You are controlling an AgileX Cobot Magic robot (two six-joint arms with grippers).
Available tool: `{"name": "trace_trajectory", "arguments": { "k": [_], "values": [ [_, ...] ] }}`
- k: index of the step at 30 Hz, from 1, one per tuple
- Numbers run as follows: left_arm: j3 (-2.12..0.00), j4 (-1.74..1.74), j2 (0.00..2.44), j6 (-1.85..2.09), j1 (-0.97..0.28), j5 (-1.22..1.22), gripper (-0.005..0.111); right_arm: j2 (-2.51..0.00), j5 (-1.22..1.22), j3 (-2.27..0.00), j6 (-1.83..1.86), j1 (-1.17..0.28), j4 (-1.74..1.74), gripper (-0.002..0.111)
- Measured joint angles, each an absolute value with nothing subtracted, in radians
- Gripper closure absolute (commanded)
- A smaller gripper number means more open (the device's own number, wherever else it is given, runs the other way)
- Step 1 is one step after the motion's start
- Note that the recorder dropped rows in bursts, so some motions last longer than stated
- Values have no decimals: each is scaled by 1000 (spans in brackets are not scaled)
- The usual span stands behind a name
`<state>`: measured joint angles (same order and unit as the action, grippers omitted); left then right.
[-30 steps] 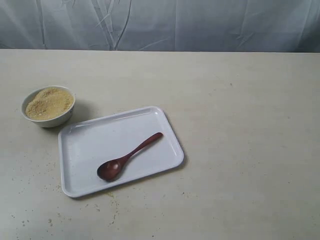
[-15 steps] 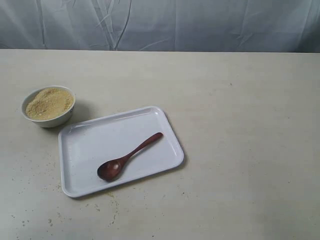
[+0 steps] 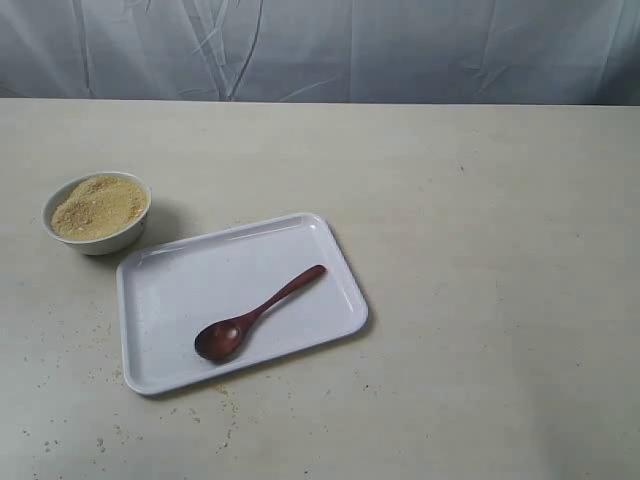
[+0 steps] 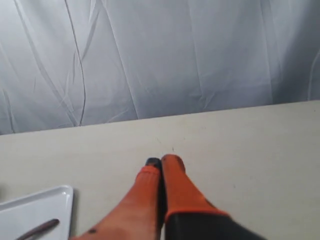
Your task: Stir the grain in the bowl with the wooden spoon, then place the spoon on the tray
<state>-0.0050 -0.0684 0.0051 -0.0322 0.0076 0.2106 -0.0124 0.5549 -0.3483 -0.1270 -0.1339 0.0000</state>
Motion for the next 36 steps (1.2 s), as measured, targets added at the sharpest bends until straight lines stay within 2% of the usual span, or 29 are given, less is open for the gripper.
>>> {"name": "trace_trajectory", "arguments": {
  "k": [12,24,36],
  "values": [
    [-5,-68,5,-32,8,211,106,-6,414,-7,-129,-134,0,108],
    [-5,-68,5,-32,8,211,106,-6,333,-4,-131,-131,0,108],
    [-5,-68,5,-32,8,211,106,-6,333,-1,-134,-40,0,108]
  ]
}}
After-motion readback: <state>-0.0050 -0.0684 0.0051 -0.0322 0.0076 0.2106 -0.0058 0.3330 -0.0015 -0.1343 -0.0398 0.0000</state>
